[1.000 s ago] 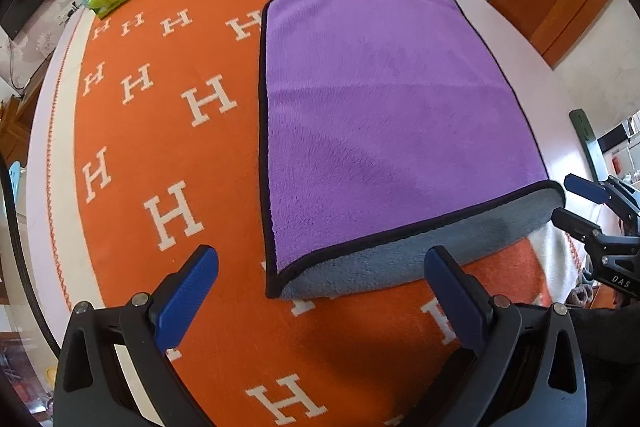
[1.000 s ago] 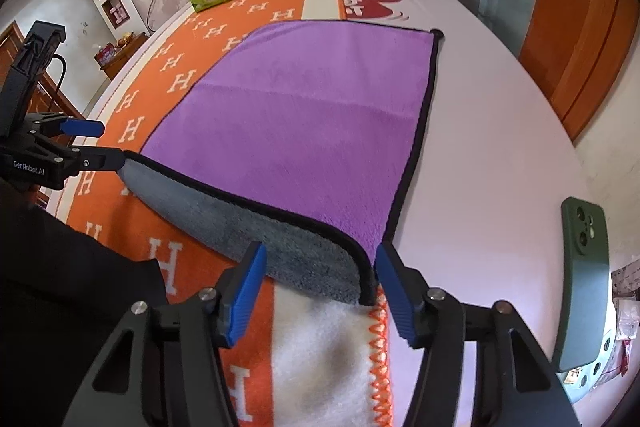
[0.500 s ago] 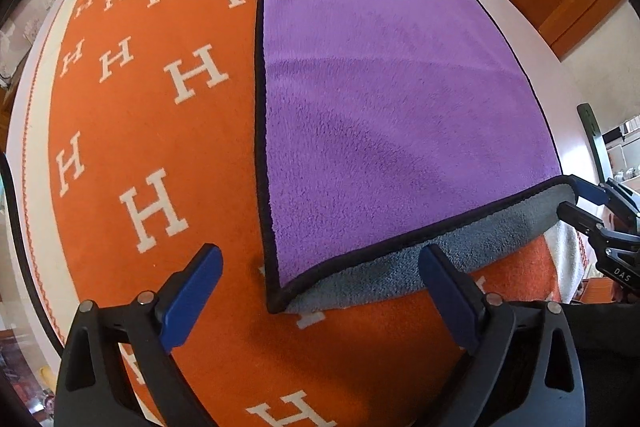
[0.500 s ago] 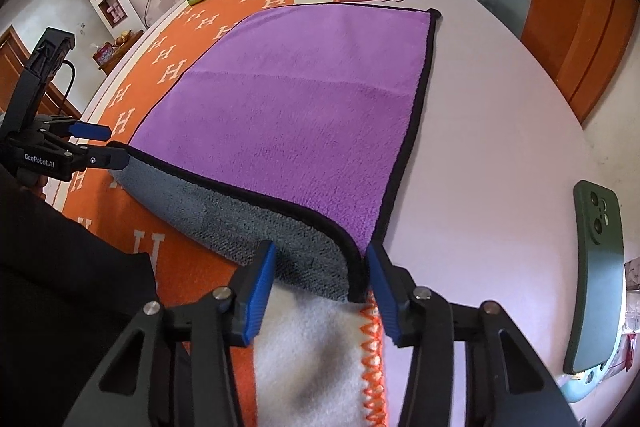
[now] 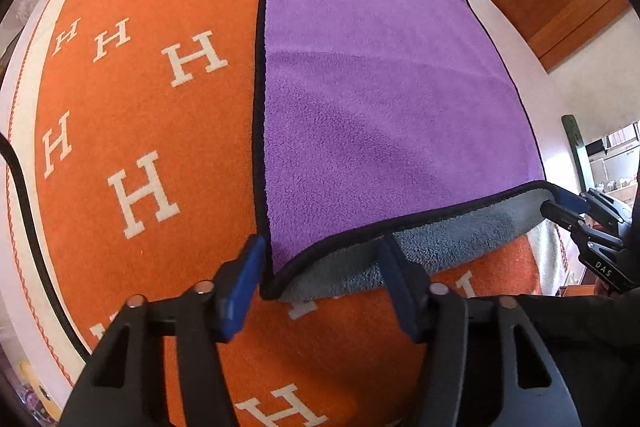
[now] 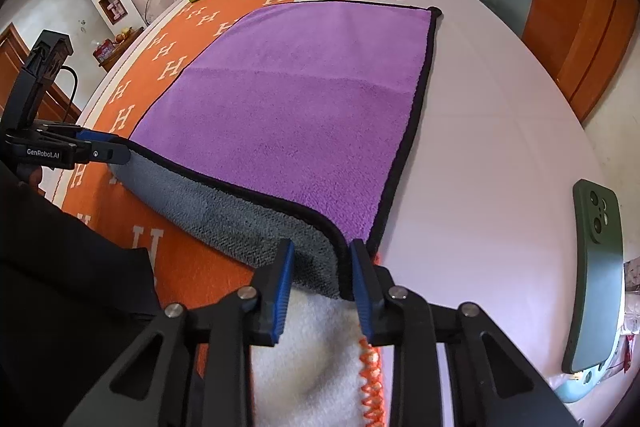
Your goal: Fold towel
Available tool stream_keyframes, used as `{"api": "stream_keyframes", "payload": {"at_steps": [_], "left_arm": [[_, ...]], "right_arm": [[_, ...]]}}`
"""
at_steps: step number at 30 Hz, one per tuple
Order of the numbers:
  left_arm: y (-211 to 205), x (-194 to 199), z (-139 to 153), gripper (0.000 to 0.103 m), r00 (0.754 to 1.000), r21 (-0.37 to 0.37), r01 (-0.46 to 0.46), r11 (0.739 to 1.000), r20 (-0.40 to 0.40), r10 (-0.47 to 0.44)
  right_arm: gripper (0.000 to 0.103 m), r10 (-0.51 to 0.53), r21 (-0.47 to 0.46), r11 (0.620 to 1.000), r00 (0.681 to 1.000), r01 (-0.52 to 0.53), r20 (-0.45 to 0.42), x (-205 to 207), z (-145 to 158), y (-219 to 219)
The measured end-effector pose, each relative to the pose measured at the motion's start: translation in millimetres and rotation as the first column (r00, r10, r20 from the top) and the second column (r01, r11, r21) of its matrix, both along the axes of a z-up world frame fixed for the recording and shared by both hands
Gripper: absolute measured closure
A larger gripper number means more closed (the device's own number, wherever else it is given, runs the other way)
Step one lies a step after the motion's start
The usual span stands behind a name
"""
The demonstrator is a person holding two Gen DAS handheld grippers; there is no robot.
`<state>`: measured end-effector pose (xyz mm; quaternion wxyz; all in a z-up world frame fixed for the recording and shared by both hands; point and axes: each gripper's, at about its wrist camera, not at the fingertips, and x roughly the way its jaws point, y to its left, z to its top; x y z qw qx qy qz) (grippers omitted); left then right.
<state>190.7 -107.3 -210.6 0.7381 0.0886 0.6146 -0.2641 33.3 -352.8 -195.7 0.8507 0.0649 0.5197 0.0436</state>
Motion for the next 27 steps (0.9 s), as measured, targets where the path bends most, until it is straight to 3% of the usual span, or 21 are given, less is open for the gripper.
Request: {"api": "stream_keyframes", "payload": {"at_steps": [7,16,20,27], "left_arm": [[16.4,-1.6,10.6,0.052,1.000,-0.024,-0.003,1.000,0.013,0.003],[19.1,-2.3,14.5,0.074,1.000,-0.026,0.004,1.000,-0.001,-0.004],[18.3,1.4,11.8,0.090,1.000,-0.012,-0.004,1.000,-0.018,0.004],[17.5,2.1,8.4,0.094,1.000,0.009,-0.003,1.000,-0.025,0.003]], "right_arm": [[0.077,0.001,0.000,1.000,1.000,-0.001,0.000,-0.5,0.5,0.2],[0.078,0.004,0.002,1.000,1.000,-0.004,0.004,-4.1,2.4,0.3],[0.084,0.002,0.003,1.000,1.000,-0.002,0.001,-4.4,2.9,0.0],[0.096,0.001,0.003,1.000,1.000,-0.001,0.001,-3.5,3.8,-0.2]]}}
